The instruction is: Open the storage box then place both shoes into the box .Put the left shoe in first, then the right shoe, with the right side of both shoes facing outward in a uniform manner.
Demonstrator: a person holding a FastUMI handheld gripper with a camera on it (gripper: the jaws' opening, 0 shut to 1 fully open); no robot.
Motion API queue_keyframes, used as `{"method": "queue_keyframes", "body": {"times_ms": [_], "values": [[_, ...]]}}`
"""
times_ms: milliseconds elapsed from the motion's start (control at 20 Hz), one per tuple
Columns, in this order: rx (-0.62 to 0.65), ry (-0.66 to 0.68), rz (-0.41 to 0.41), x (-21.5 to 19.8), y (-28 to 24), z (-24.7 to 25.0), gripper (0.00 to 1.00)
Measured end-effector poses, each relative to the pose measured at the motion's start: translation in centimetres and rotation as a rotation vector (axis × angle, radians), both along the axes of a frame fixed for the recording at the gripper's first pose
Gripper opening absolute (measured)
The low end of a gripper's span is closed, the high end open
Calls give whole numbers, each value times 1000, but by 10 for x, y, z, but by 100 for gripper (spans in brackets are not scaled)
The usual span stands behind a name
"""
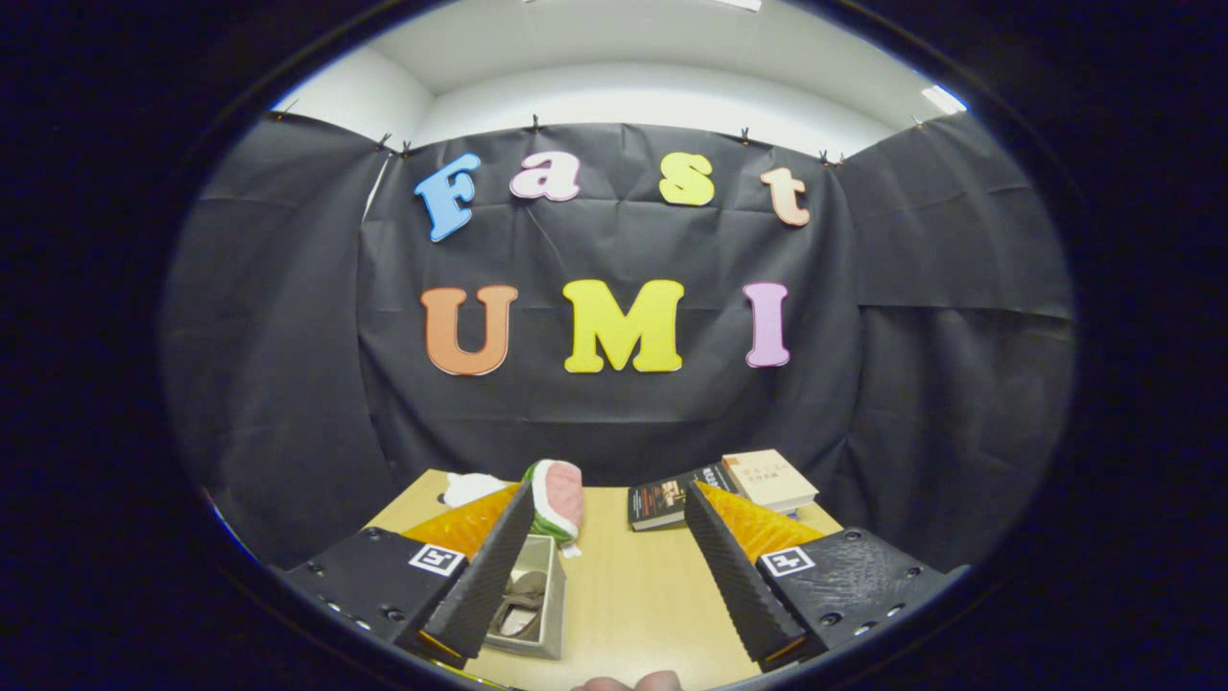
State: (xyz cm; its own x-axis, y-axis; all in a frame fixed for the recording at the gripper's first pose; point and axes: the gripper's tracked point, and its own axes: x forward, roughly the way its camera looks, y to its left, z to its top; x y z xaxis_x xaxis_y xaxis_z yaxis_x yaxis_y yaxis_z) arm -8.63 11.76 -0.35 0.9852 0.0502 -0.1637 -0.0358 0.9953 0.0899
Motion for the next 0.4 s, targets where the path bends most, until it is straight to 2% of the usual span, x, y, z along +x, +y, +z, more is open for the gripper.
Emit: {"method": "queue_keyframes", "body": {"times_ms": [400], "values": [[14, 18, 1, -9, -4, -8, 96]]}}
